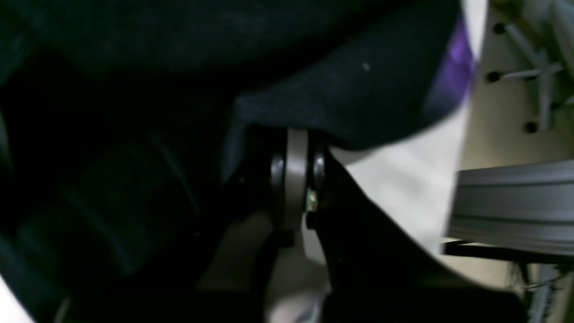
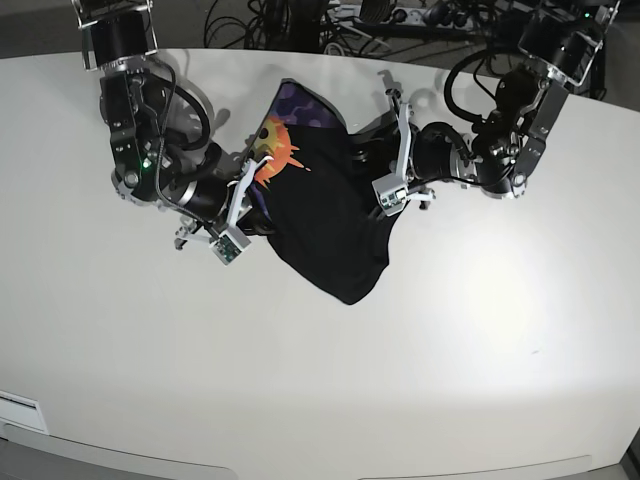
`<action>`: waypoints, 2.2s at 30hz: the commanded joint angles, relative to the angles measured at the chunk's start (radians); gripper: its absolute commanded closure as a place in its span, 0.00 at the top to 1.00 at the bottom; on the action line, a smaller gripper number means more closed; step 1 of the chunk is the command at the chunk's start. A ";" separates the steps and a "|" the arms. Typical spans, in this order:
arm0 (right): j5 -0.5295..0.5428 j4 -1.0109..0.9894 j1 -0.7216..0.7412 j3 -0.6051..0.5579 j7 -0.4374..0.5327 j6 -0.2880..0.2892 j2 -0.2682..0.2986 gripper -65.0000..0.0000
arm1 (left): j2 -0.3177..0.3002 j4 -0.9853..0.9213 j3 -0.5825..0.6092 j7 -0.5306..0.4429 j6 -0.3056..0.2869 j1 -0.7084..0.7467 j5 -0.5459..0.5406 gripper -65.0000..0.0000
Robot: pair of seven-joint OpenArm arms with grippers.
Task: Fold the T-shirt properly
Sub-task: 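Hold the shirt with both grippers and pull it flat, print side up, then tuck and smooth the shirt edges with both grippers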
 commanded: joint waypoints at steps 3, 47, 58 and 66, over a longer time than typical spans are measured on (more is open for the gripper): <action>0.011 0.096 -0.081 0.057 0.014 -0.027 0.020 0.00 | -0.021 -0.008 -0.006 0.056 0.022 -0.044 0.137 0.00; 0.064 0.544 -0.494 0.240 0.011 -0.071 -0.237 0.00 | 0.071 -0.206 -0.006 -0.340 0.243 -0.384 0.351 0.00; 0.064 0.628 -0.454 0.227 0.027 -0.019 -0.205 0.00 | 0.055 -0.161 -0.008 0.169 0.115 -0.457 -0.269 0.00; 0.027 0.495 -0.425 0.198 0.020 -0.014 -0.179 0.00 | 0.091 -0.155 -0.007 0.194 0.022 -0.289 -0.333 0.00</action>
